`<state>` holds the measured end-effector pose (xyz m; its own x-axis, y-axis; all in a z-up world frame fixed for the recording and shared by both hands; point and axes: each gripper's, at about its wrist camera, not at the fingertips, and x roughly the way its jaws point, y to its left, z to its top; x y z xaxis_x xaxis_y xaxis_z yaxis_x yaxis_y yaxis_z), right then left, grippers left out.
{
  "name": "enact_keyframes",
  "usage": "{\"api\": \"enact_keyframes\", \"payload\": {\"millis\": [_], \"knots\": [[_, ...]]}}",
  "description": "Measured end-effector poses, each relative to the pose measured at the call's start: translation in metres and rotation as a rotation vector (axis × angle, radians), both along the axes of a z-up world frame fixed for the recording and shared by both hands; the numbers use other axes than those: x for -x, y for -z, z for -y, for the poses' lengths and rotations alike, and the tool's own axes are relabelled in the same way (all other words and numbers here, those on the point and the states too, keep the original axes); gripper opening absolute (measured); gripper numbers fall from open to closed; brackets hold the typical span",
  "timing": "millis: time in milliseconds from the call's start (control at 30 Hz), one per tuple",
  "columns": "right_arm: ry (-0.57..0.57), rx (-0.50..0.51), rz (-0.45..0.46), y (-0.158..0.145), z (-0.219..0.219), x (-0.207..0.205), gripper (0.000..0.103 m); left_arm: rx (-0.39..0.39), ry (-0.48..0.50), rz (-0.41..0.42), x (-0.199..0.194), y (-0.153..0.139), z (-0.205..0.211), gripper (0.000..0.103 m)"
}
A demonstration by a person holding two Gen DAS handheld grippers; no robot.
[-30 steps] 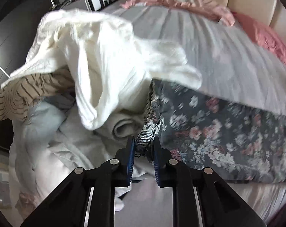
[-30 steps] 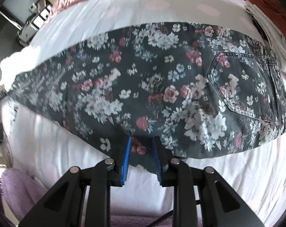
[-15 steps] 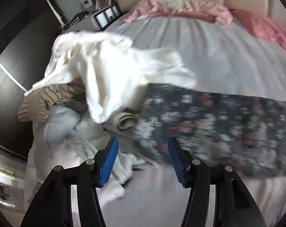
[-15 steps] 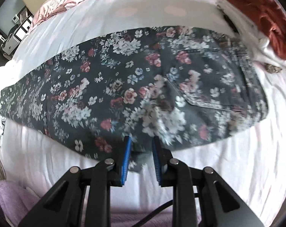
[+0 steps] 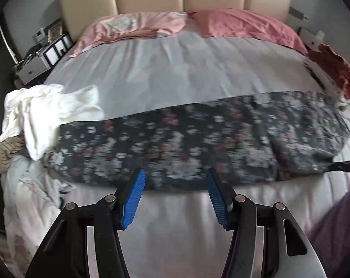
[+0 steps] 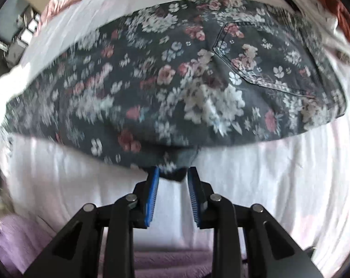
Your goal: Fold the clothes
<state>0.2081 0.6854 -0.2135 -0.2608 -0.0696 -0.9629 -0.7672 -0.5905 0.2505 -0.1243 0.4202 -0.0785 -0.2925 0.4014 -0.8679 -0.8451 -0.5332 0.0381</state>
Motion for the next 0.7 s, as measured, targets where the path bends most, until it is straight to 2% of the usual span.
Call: {"api": "enact_keyframes", "payload": {"millis": [67, 100, 200, 267, 333, 500, 567, 600, 700], "knots": [[0.034, 0.042, -0.022, 0.008, -0.007, -0.004, 0.022, -0.001, 0.012, 0.018, -0.009, -0.003, -0.004, 0.057], [0.049, 0.061, -0.039, 0.01, -0.009, -0.007, 0.013, -0.004, 0.012, 0.023, -0.012, -0.007, -0.005, 0.057], [0.093, 0.083, -0.086, 0.006, -0.012, -0.018, 0.005, -0.036, 0.004, 0.052, -0.023, -0.027, -0.01, 0.057], [0.084, 0.077, -0.101, -0.002, -0.008, -0.024, 0.004, -0.061, 0.01, 0.074, -0.03, -0.041, -0.016, 0.057], [0.062, 0.063, -0.078, -0.005, -0.003, -0.024, 0.001, -0.08, 0.026, 0.083, -0.039, -0.054, -0.024, 0.057], [0.056, 0.089, -0.026, 0.007, 0.001, -0.023, 0.001, -0.116, 0.089, 0.09, -0.062, -0.078, -0.045, 0.057], [0.057, 0.098, -0.039, 0.006, 0.005, -0.026, 0.002, -0.127, 0.094, 0.112, -0.061, -0.082, -0.047, 0.057], [0.056, 0.102, -0.046, 0.005, 0.008, -0.027, 0.006, -0.131, 0.089, 0.113, -0.059, -0.084, -0.046, 0.057], [0.043, 0.06, -0.092, -0.012, 0.017, -0.031, 0.006, -0.146, 0.059, 0.1, -0.044, -0.09, -0.037, 0.058]]}}
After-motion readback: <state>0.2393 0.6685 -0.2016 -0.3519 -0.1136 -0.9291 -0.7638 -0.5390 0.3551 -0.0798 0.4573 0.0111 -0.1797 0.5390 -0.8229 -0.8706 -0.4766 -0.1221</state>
